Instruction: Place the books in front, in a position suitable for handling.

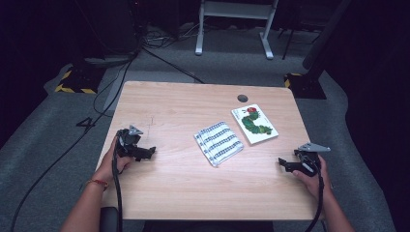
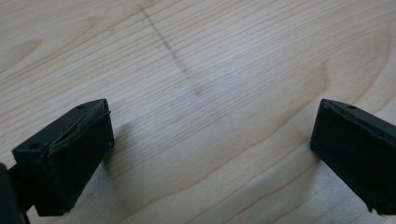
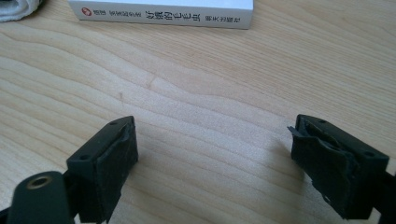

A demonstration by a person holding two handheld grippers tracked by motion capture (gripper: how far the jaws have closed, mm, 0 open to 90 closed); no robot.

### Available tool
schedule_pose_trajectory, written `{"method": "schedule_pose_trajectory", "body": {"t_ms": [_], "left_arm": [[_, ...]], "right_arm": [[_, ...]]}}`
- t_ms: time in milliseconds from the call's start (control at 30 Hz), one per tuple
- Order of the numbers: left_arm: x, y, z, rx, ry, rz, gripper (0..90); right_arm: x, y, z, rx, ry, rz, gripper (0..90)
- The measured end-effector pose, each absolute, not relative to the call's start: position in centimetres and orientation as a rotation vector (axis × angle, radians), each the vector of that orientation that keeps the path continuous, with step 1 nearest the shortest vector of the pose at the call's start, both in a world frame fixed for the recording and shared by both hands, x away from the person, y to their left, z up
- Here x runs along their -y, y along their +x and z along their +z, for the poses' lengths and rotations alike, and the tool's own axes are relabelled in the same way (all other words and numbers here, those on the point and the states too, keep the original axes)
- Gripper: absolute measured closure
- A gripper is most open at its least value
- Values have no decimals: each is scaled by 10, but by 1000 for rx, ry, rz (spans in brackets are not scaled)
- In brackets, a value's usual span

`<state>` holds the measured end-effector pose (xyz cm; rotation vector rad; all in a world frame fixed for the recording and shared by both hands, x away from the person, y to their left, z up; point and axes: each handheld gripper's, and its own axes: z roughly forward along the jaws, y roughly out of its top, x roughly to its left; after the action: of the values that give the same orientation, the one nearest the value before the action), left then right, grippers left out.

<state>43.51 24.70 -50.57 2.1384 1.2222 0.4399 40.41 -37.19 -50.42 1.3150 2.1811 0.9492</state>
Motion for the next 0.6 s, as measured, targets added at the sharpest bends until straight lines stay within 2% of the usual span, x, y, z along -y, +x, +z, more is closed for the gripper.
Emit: {"method": "schedule_pose_trajectory", "body": {"t_ms": [200,400,600], "left_arm": [[-233,438,-505,-1059,2218,379,3],[-210,434,-505,-966,2253,336,0],[-201,423,-505,-879,2283,307,0]], "right_arm": [[372,404,-504,-2182,1314,951,150],[372,404,-504,-2190,1307,954,151],[373,408,-501,-2182,1289,964,195]]}}
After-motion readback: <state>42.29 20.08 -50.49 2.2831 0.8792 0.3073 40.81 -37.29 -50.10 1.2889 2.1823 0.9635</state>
